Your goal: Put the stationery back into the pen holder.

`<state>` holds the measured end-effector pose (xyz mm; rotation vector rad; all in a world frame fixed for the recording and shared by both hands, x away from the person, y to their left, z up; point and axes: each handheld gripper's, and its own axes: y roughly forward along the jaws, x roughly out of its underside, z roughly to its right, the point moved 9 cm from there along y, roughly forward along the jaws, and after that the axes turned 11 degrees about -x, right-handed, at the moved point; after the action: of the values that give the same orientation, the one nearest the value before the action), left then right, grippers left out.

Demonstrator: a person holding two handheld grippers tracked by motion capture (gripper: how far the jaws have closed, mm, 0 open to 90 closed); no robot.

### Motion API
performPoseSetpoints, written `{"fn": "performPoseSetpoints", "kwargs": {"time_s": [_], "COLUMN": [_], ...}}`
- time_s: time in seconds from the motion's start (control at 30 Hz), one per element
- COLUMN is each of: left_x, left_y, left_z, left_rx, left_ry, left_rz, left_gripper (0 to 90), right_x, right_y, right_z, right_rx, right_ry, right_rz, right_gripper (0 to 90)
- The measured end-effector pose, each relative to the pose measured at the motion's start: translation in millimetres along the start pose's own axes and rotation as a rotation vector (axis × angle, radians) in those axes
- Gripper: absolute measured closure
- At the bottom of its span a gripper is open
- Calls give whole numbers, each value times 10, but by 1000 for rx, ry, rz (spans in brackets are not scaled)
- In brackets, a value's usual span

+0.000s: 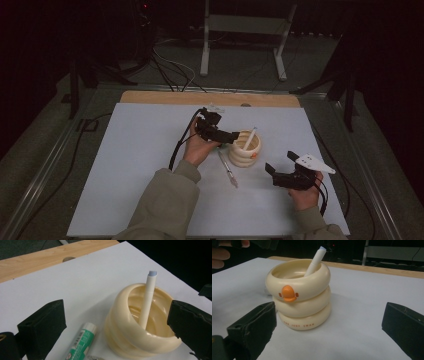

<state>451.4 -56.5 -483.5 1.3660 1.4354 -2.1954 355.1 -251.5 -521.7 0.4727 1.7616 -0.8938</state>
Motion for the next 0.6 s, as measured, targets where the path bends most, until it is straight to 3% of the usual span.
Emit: {"fn": "performPoseSetpoints", "kwargs": {"time_s": [0.37,0.6], "left_x": [172,232], "left_y": [-42,-14], "left_z": [-70,-168], "left_rx": [-31,-73], "left_ry": [2,44], "left_rz": [-17,-52], "left_gripper": [26,37], "right_x": [3,3], "right_y": [2,0], "right_z": [1,2], "right_rx": [1,1], "right_ry": [-2,-1], "right_rz": [-2,-2], "right_gripper": [3,3]}}
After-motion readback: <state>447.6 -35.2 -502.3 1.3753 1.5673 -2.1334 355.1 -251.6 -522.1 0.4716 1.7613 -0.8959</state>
